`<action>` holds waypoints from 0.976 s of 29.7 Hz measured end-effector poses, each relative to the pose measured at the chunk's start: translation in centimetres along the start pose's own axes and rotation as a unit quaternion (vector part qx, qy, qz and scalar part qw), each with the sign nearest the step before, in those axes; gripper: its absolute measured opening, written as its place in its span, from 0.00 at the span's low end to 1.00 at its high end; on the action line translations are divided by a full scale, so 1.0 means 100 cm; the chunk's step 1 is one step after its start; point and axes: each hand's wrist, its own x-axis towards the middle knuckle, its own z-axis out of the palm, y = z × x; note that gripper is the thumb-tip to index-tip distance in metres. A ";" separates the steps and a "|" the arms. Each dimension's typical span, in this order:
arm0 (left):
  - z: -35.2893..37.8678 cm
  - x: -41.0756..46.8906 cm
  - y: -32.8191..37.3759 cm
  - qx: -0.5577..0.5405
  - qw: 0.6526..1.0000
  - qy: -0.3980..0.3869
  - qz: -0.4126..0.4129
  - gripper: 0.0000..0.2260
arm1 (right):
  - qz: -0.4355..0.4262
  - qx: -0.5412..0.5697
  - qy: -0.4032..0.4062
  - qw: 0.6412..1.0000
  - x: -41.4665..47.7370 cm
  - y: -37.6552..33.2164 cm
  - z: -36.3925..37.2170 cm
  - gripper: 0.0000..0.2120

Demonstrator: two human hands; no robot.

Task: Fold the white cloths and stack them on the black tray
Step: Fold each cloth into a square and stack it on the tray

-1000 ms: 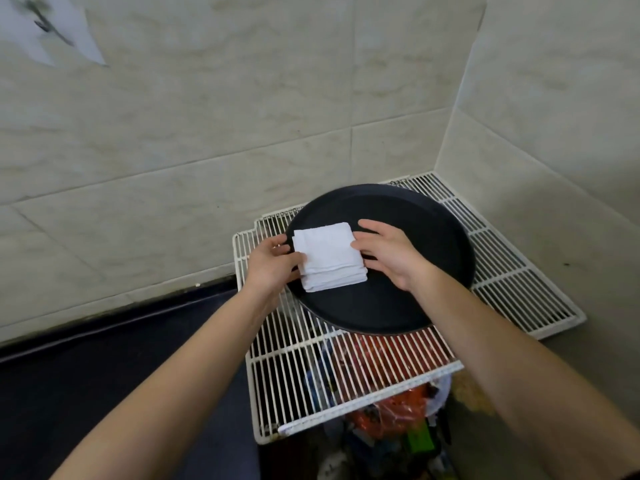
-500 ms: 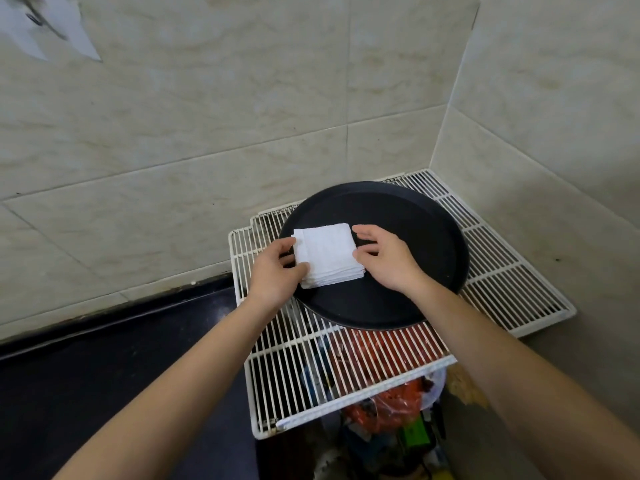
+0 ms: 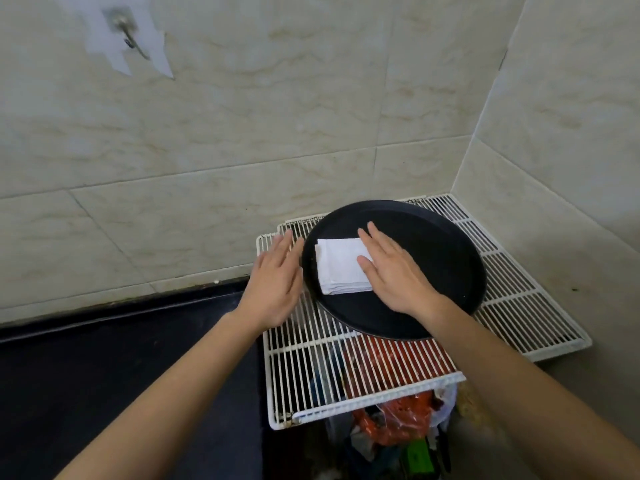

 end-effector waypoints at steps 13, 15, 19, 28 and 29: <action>-0.106 -0.206 -0.107 0.240 0.896 0.081 -0.364 0.35 | -0.249 -0.022 -0.002 0.968 0.041 -0.227 0.090 0.32; -0.117 -0.245 -0.119 0.248 0.876 0.081 -0.405 0.35 | -0.284 -0.016 -0.014 0.959 0.036 -0.263 0.108 0.31; -0.145 -0.332 -0.143 0.254 0.835 0.101 -0.478 0.35 | -0.337 -0.017 -0.038 0.940 0.014 -0.350 0.138 0.32; -0.217 -0.575 -0.220 0.244 0.782 0.141 -0.556 0.35 | -0.443 -0.007 -0.039 0.895 -0.087 -0.597 0.215 0.32; -0.224 -0.597 -0.227 0.250 0.778 0.132 -0.561 0.35 | -0.449 -0.007 -0.039 0.893 -0.096 -0.618 0.223 0.32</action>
